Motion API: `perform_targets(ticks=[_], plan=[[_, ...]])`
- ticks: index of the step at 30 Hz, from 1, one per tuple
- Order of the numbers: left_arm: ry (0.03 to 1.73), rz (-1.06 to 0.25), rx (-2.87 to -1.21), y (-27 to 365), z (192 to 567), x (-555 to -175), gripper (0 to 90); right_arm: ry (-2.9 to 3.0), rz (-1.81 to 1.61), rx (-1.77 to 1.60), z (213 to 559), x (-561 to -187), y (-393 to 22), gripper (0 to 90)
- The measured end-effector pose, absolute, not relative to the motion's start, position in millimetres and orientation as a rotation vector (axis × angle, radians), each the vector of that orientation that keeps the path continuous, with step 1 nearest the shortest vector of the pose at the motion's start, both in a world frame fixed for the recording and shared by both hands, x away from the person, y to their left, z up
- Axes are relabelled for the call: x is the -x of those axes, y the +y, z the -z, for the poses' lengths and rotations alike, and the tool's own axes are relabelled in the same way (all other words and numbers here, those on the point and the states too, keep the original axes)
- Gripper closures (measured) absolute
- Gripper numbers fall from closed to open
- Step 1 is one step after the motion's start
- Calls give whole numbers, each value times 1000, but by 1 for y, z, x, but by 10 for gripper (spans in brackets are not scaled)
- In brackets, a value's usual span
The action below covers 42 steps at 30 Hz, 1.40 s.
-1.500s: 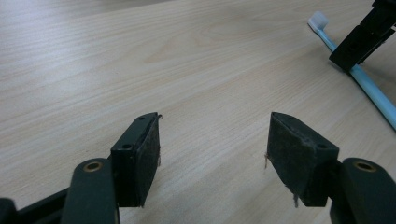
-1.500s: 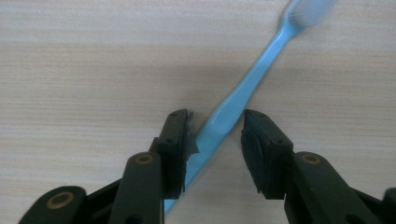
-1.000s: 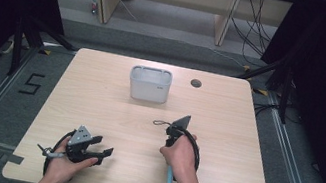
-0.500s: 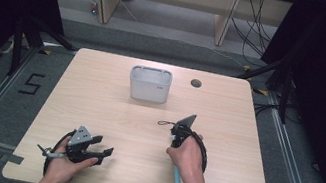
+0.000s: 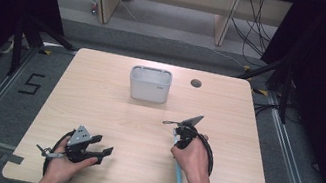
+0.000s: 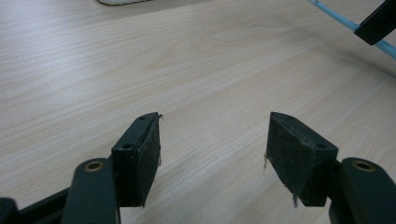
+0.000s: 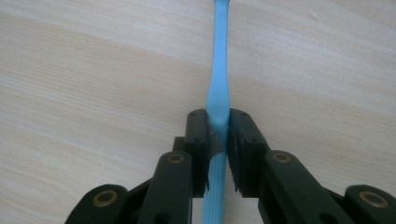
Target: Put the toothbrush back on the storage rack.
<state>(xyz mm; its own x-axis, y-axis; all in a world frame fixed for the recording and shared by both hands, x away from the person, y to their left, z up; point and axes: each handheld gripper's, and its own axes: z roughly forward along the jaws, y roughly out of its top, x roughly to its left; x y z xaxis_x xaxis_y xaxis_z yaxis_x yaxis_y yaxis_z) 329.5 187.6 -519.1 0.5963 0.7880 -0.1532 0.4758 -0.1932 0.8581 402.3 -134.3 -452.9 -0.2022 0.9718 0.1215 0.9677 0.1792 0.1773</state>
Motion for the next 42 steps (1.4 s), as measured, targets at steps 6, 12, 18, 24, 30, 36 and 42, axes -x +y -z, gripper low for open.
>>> perform_targets(ticks=[6,12,18,24,30,36,42], plan=[[1026,-405,-1844,187,518,-329,346,2375,-437,-1914,451,-398,-144,788],[1020,-405,-1837,188,517,-330,346,2354,-523,-1915,450,-394,-148,787],[1024,-414,-1835,189,516,-329,347,2328,-661,-1851,448,-391,-156,787],[1022,-417,-1834,189,516,-329,347,2311,-779,-1751,450,-389,-165,788],[1018,-415,-1831,189,515,-330,347,2289,-905,-1693,453,-388,-170,787],[1020,-423,-1833,190,515,-329,347,2220,-987,-1664,453,-384,-172,788],[1024,-425,-1831,190,514,-329,347,2192,-1049,-1624,453,-381,-174,788]])
